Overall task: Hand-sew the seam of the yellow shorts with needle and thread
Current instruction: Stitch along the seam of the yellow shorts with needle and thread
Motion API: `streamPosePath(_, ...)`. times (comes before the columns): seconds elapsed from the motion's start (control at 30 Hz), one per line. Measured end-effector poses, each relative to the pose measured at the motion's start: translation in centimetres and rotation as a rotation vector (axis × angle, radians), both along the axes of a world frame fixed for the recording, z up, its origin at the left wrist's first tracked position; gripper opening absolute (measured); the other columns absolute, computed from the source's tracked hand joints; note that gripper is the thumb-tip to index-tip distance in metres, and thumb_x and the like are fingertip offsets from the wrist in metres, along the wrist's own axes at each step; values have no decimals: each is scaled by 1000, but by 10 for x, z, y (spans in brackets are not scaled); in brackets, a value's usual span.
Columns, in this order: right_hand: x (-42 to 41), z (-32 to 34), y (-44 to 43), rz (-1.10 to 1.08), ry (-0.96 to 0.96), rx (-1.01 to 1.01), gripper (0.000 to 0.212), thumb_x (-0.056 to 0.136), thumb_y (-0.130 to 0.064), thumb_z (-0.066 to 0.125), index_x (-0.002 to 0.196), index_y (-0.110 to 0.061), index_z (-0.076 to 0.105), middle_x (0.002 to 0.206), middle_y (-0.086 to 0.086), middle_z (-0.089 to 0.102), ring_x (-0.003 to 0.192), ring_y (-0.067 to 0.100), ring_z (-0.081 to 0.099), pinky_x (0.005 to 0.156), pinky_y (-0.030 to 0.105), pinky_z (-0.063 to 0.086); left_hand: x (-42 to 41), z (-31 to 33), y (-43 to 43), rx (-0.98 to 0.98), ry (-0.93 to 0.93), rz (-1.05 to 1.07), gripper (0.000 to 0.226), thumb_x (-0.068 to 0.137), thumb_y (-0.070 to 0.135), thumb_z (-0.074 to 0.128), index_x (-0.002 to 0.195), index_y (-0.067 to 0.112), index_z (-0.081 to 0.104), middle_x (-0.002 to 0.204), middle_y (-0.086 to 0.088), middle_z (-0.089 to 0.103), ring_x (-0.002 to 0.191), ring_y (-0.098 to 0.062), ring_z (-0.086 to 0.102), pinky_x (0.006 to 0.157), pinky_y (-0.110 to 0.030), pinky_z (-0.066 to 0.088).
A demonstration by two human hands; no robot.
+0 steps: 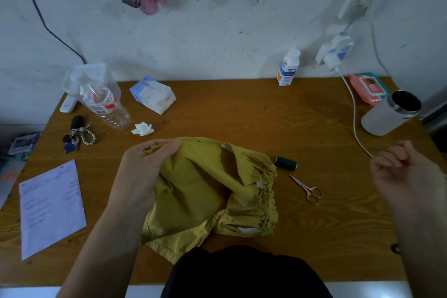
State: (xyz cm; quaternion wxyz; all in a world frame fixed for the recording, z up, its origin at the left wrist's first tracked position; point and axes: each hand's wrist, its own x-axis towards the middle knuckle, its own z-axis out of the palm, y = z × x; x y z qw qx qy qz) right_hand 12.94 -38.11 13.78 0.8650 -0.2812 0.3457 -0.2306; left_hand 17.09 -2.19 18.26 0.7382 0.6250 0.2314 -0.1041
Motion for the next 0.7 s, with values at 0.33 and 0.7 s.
streamPosePath(0.33, -1, 48, 121, 719, -179, -1031, 17, 94, -12, 47, 85, -20, 60, 60, -6, 54, 53, 4, 47, 49, 16, 42, -16, 20, -19, -73, -53, -153, 12, 57, 18, 72, 68, 15, 77, 68, -11, 74, 59, -19, 71, 52, -24, 55)
streamPosePath(0.7, 7, 59, 161, 906, -313, -1437, 11, 88, -20, 55, 87, -21, 65, 70, -15, 61, 64, 7, 58, 53, 20, 45, -26, 34, -26, -110, -96, -319, 15, 60, 23, 71, 72, 16, 78, 69, -9, 74, 60, -19, 71, 55, -26, 55)
